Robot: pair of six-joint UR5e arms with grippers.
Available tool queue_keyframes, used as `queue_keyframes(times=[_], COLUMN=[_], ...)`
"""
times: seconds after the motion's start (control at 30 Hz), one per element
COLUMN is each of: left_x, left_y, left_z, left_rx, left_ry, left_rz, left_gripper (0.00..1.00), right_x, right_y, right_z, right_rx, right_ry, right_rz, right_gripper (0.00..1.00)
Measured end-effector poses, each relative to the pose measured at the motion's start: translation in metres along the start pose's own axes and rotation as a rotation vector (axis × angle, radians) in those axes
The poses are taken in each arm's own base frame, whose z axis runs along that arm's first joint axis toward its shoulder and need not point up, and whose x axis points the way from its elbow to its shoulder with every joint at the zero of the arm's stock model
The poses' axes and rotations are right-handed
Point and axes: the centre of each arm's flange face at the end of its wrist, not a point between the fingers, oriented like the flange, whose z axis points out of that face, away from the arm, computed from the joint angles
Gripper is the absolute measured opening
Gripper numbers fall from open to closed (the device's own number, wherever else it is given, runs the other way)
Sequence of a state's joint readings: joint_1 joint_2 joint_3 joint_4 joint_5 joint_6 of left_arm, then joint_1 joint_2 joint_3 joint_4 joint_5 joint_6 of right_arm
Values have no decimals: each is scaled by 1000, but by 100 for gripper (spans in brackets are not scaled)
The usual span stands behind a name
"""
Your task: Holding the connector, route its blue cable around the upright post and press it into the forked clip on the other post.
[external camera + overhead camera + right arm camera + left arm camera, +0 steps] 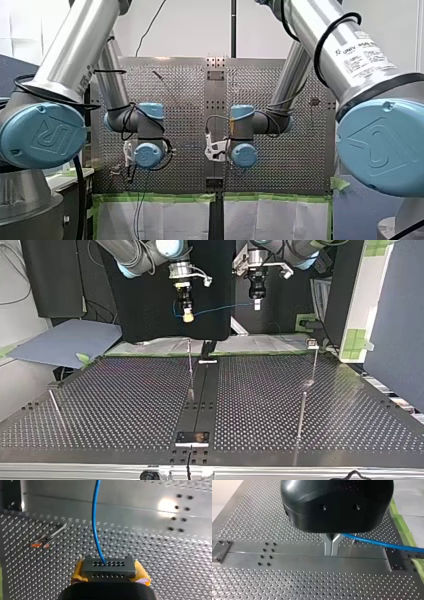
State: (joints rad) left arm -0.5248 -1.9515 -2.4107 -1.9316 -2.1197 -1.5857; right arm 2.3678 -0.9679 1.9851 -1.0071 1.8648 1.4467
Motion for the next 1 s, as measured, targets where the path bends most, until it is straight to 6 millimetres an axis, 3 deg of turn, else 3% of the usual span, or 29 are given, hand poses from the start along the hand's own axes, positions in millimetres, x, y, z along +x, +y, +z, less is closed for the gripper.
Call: queue_keyframes(times=[0.27,0.67,0.8,1.0], left_x=[-2,-2,-12,-29], left_y=[2,3,1,4], left_z=[-3,-1,6,11], left_rx=[5,-2,-22,-51], left_ry=[25,25,6,-4], left_rz=[43,49,47,43], left_gripper=[0,0,0,0], right_x=[-19,-29,-19,16], right_y=[0,3,3,-1], right_z=[12,3,8,22], right_rx=[-57,-55,-63,-61], right_ry=[-72,-174,-172,-131], right_rz=[-32,-68,-58,-6], right_gripper=[0,0,0,0])
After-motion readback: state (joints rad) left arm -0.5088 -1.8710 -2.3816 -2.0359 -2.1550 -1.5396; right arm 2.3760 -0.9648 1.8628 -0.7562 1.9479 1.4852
